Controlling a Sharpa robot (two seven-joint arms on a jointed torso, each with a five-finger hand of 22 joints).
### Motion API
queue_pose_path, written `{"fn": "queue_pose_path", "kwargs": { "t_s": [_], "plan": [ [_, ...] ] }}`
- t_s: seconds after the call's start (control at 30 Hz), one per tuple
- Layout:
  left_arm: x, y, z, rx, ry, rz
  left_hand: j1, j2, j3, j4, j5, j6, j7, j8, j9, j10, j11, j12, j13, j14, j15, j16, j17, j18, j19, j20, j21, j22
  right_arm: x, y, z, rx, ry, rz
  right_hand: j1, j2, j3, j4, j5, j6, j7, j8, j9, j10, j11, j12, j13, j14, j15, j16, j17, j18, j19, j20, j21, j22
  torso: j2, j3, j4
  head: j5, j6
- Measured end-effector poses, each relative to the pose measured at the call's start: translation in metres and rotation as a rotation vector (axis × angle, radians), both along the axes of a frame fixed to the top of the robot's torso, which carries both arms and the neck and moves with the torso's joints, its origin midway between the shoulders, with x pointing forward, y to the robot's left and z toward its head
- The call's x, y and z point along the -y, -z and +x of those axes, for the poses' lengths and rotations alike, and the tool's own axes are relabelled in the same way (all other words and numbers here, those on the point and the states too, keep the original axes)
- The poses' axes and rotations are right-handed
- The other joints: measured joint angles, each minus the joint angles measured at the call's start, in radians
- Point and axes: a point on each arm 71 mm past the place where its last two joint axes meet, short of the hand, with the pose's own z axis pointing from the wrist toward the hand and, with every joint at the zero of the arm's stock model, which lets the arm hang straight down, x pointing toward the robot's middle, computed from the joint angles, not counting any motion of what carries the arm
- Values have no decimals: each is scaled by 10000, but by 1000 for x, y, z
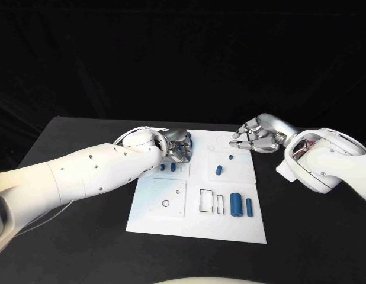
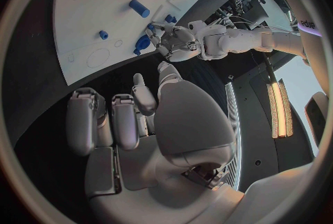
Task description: Assemble the parts on the task board
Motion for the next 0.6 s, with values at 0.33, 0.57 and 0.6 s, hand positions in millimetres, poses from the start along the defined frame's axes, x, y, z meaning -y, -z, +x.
{"fn": "queue_pose_path", "kwargs": {
  "t_s": [0.33, 0.57, 0.6],
  "plan": [
    [-9, -9, -3, 149, -146, -423, -95, -15, -30, -29, 0, 38, 31, -1, -15, 36, -36, -68, -6, 35, 35, 0, -18, 1, 7, 7, 38, 32, 3, 1, 2, 7, 80, -30, 0, 0, 0, 0, 0, 0, 0, 0, -1, 0, 0, 0, 0, 0, 0, 0, 0, 1, 0, 0, 0, -1, -13, -8, 8, -65, 67],
    [-26, -23, -6, 326, -324, -700, -163, -83, -30, -29, 0, 88, 15, -1, -21, 110, -37, -119, -19, 35, 36, 0, -28, 2, 35, 35, 79, 74, 5, 1, 3, 11, 136, -48, 0, 0, 0, 0, 0, 0, 0, 0, -1, 0, 0, 0, -1, 0, 0, 0, 0, 1, 0, 0, 0, -1, -17, -6, 21, -81, 88],
    [-29, -24, -6, 331, -355, -724, -163, -83, -29, -29, 0, 88, 15, -19, -25, 110, -38, -119, -19, 36, 35, 0, -37, 1, 35, 36, 79, 76, 5, 1, 3, 11, 139, -49, 0, 0, 0, 0, 0, 0, 0, 0, -2, 0, 0, 0, -1, 0, 0, 0, 0, 0, 0, 0, 0, -2, -17, -5, 24, -74, 90]
  ]
}}
